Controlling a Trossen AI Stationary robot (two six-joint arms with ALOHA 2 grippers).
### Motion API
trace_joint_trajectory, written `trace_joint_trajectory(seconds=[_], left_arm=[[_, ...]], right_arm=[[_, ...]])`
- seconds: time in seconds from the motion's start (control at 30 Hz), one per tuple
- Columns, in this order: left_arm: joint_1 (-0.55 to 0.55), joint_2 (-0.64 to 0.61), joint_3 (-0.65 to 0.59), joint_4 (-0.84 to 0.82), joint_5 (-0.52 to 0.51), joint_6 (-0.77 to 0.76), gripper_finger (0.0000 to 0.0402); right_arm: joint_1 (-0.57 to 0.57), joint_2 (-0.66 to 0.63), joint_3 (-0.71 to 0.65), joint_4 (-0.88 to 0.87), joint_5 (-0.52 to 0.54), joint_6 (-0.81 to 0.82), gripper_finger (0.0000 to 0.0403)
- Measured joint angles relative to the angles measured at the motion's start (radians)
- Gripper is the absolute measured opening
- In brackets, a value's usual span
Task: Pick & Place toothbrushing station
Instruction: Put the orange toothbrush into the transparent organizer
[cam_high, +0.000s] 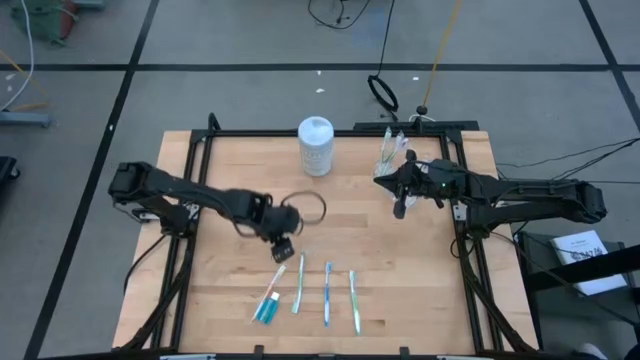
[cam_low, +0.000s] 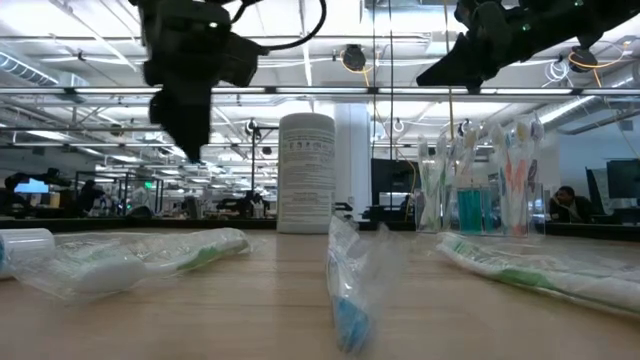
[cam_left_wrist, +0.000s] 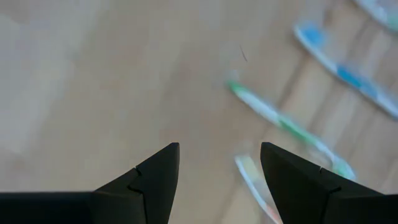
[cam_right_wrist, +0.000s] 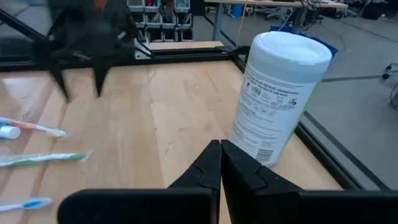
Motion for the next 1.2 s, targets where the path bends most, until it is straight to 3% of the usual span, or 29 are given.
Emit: trace_joint_trajectory(seconds=[0.4, 0.7, 0.83, 1.0, 1.2], left_arm=[[-0.223, 0.173, -0.001, 0.008, 0.032, -0.278, 0.0232], [-0.256, 0.242, -0.001, 0.003, -0.054, -0.359, 0.0232], [-0.256, 0.281, 0.002, 0.012, -0.039, -0.365, 0.0228], [-0.251, 0.326, 0.005, -0.002, -0.025, -0.352, 0.0185], [-0.209, 0.272, -0.002, -0.023, -0.086, -0.362, 0.0094]], right_arm=[[0.0, 0.0, 0.0, 0.0, -0.001, 0.004, 0.0], [0.0, 0.0, 0.0, 0.0, -0.001, 0.003, 0.0], [0.0, 0.0, 0.0, 0.0, -0.001, -0.007, 0.0], [0.0, -0.002, 0.0, 0.0, -0.001, -0.055, 0.0], [0.0, -0.004, 0.0, 0.021, -0.001, -0.058, 0.0]])
